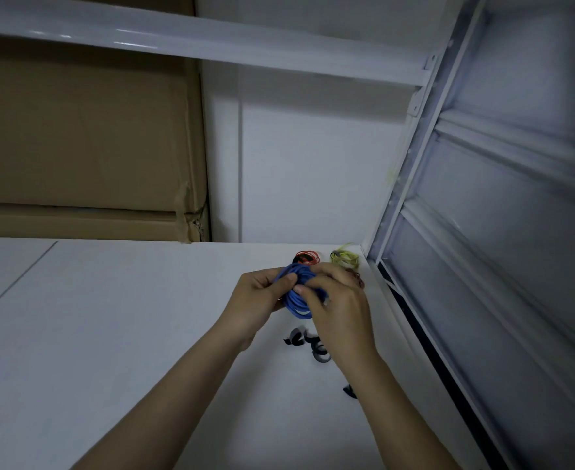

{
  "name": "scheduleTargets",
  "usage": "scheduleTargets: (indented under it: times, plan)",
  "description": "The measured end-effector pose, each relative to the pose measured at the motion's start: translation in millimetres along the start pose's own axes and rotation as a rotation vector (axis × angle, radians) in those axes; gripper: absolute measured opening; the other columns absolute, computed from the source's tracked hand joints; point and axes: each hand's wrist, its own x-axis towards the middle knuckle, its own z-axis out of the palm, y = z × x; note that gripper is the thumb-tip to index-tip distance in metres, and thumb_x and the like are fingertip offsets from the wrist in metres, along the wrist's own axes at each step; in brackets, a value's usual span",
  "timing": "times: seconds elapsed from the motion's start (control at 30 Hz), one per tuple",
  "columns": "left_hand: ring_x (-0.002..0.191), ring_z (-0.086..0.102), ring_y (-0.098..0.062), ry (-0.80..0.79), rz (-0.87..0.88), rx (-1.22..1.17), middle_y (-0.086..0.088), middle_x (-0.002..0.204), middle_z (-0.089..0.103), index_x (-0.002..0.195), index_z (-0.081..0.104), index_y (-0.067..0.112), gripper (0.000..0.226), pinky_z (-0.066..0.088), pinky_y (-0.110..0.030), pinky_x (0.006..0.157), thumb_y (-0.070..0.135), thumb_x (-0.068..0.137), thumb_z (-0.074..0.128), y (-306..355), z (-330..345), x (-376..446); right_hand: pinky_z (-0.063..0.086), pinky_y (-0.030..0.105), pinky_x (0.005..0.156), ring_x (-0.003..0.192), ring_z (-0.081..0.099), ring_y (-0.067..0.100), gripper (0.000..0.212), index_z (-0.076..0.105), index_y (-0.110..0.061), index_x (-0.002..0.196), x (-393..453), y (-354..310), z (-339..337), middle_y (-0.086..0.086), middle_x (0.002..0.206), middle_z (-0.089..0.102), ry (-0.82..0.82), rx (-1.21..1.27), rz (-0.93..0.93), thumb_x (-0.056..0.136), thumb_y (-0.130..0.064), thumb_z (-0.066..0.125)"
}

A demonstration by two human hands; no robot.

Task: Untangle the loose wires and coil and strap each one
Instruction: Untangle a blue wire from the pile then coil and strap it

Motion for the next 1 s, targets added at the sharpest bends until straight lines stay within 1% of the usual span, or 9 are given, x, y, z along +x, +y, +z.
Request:
scheduleTargets:
  times: [0.13,0.23,0.33,0.43,0.53,0.67,0.73,0.87,1.0]
  plan:
    - [0.086,0.071,-0.013,0.011,0.038,0.039,-0.008,0.092,0.075,0.107,0.071,0.005,0.022,0.053,-0.017,0.071,0.005,0.096,0.052,0,2,1,0.037,0.016,0.086,0.107,0.058,0.022,0.013,0.072,0.000,0.093,4,4,0,0.008,0.113,0.065,-0.055,-0.012,0.075,0.087,-0.010,0.067]
    - [0.085,0.071,-0.011,0.029,0.070,0.030,-0.002,0.089,0.075,0.106,0.071,0.009,0.022,0.053,-0.017,0.072,0.005,0.097,0.051,1,4,3,0.037,0.015,0.088,0.105,0.060,0.023,0.011,0.074,0.000,0.093,6,3,-1,0.010,0.114,0.067,0.003,-0.071,0.008,0.085,-0.007,0.068]
    - [0.087,0.070,-0.008,0.036,0.126,0.077,0.002,0.089,0.075,0.108,0.071,0.010,0.023,0.053,-0.017,0.075,0.003,0.096,0.052,4,6,4,0.045,0.021,0.082,0.100,0.061,0.022,0.014,0.074,0.000,0.093,8,3,0,0.007,0.114,0.067,-0.040,-0.029,0.034,0.088,-0.009,0.065]
    - [0.090,0.069,-0.007,0.044,0.167,0.093,0.006,0.092,0.075,0.103,0.070,0.020,0.025,0.053,-0.017,0.079,0.003,0.095,0.054,6,9,5,0.042,0.014,0.074,0.092,0.060,0.020,0.012,0.074,0.001,0.093,11,3,4,0.009,0.109,0.068,-0.003,0.047,0.037,0.087,-0.004,0.065]
    - [0.091,0.070,-0.008,0.039,0.178,0.112,0.005,0.094,0.075,0.102,0.071,0.022,0.025,0.052,-0.017,0.078,0.004,0.095,0.054,9,8,8,0.042,0.004,0.067,0.082,0.056,0.008,0.009,0.075,0.000,0.087,12,1,9,0.007,0.101,0.069,0.067,0.172,0.067,0.084,0.000,0.067]
    - [0.090,0.070,-0.009,0.048,0.180,0.084,0.003,0.092,0.075,0.102,0.071,0.021,0.025,0.052,-0.016,0.075,0.004,0.095,0.054,11,6,9,0.041,-0.001,0.074,0.087,0.056,-0.009,0.015,0.076,-0.004,0.094,16,4,16,-0.010,0.109,0.062,0.091,0.321,0.183,0.081,-0.001,0.071]
    - [0.086,0.070,-0.006,0.058,0.191,0.082,0.006,0.088,0.076,0.099,0.071,0.022,0.026,0.052,-0.014,0.072,0.003,0.095,0.054,12,6,9,0.042,0.001,0.075,0.094,0.056,-0.010,0.014,0.076,-0.006,0.093,18,4,19,-0.013,0.108,0.060,0.087,0.369,0.211,0.081,-0.001,0.071]
    - [0.082,0.070,-0.004,0.068,0.206,0.084,0.008,0.085,0.075,0.096,0.071,0.024,0.027,0.051,-0.012,0.069,0.002,0.095,0.054,14,3,9,0.044,0.004,0.075,0.093,0.056,-0.005,0.013,0.077,-0.009,0.090,20,4,22,-0.012,0.108,0.059,0.092,0.306,0.163,0.081,0.000,0.071]
    - [0.081,0.071,-0.008,0.088,0.196,0.082,0.003,0.084,0.076,0.100,0.072,0.016,0.022,0.052,-0.015,0.069,0.005,0.096,0.054,15,-2,10,0.053,0.025,0.085,0.098,0.062,0.011,0.015,0.072,-0.013,0.081,28,0,19,-0.001,0.110,0.066,-0.021,0.481,0.230,0.081,0.001,0.068]
